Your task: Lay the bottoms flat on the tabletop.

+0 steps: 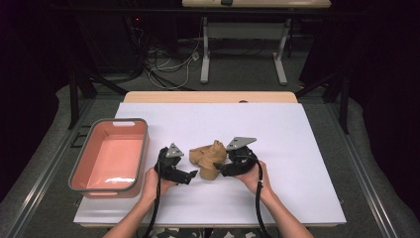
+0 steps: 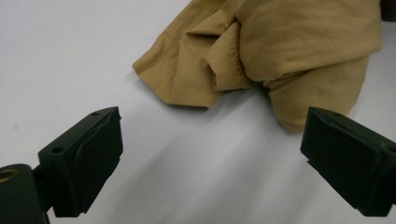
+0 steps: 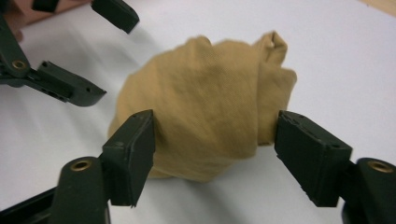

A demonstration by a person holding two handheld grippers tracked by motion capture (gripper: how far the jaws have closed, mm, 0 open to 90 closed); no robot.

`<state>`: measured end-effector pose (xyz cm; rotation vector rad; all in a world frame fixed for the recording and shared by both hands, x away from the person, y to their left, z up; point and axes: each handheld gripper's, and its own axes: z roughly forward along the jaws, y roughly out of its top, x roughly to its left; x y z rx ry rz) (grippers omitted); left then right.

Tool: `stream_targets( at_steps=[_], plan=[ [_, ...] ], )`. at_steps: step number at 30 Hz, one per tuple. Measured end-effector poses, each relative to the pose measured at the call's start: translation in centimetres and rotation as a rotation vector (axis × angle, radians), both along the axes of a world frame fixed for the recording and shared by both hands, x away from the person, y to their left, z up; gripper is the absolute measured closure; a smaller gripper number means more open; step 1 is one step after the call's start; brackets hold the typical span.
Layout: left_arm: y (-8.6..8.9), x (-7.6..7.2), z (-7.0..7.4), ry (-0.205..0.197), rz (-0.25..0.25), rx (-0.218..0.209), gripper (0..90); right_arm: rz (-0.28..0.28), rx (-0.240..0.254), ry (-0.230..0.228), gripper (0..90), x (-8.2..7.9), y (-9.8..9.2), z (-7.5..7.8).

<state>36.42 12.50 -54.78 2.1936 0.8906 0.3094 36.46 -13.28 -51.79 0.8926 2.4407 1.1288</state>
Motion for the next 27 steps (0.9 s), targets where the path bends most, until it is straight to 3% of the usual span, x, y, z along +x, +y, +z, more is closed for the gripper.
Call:
stream_targets(
  at_steps=[1, 3, 5, 8, 10, 11, 13, 14, 15, 16, 19, 21, 22, 24, 27],
  plan=[
    [-0.1, 0.1, -0.1, -0.001, 0.003, -0.002, 11.0, -0.005, 0.0, -0.001, 37.9, 0.0, -0.2, -0.3],
    [-0.3, 0.3, -0.1, -0.01, 0.015, 0.0, 15.9, -0.015, 0.012, 0.006, 43.4, 0.0, -0.4, -0.4],
    [-0.5, 0.6, -0.2, -0.011, 0.029, 0.013, 16.2, -0.016, 0.006, 0.008, 46.0, 0.0, -0.5, -0.4],
    [-0.7, 1.0, -0.4, -0.017, 0.032, 0.024, 24.5, -0.023, 0.005, 0.007, 54.2, 0.0, -0.7, -0.6],
    [-0.7, 1.3, -0.5, -0.014, 0.037, 0.033, 28.7, -0.029, -0.009, 0.01, 53.9, 0.1, -0.7, -0.7],
    [-0.7, 1.5, -0.6, -0.014, 0.039, 0.032, 30.2, -0.034, -0.003, 0.019, 52.1, 0.1, -0.7, -0.7],
    [-0.7, 1.8, -0.7, -0.011, 0.036, 0.023, 36.5, -0.054, 0.002, 0.027, 37.8, 0.3, -0.9, -0.9],
    [-0.8, 1.9, -0.8, -0.013, 0.032, 0.025, 36.5, -0.054, 0.002, 0.027, 37.8, 0.3, -0.9, -0.9],
    [-0.8, 2.0, -0.8, -0.01, 0.026, 0.023, 38.6, -0.048, 0.0, 0.023, 27.5, 0.1, -0.8, -0.7],
    [-0.9, 2.1, -1.0, -0.011, 0.013, 0.026, 39.8, -0.033, 0.002, 0.023, 24.4, -0.1, -0.7, -0.6],
    [-1.1, 2.1, -1.0, -0.016, -0.001, 0.024, 43.0, -0.009, -0.007, 0.009, 20.7, -0.5, -0.1, -0.5],
    [-1.3, 2.2, -1.1, -0.023, -0.004, 0.018, 45.3, -0.006, -0.039, -0.017, 20.6, -0.8, 0.6, -0.5],
    [-1.3, 2.3, -1.2, -0.026, -0.009, 0.014, 50.4, -0.02, -0.067, -0.017, 24.5, -0.8, 0.8, -0.6],
    [-1.6, 2.3, -1.3, -0.027, -0.017, 0.008, 53.4, -0.031, -0.065, -0.019, 28.1, -0.8, 0.8, -0.7],
    [-1.9, 2.4, -1.5, -0.032, -0.023, -0.005, 68.4, -0.027, -0.075, -0.031, 43.4, -0.6, 0.4, -0.9]
  ],
)
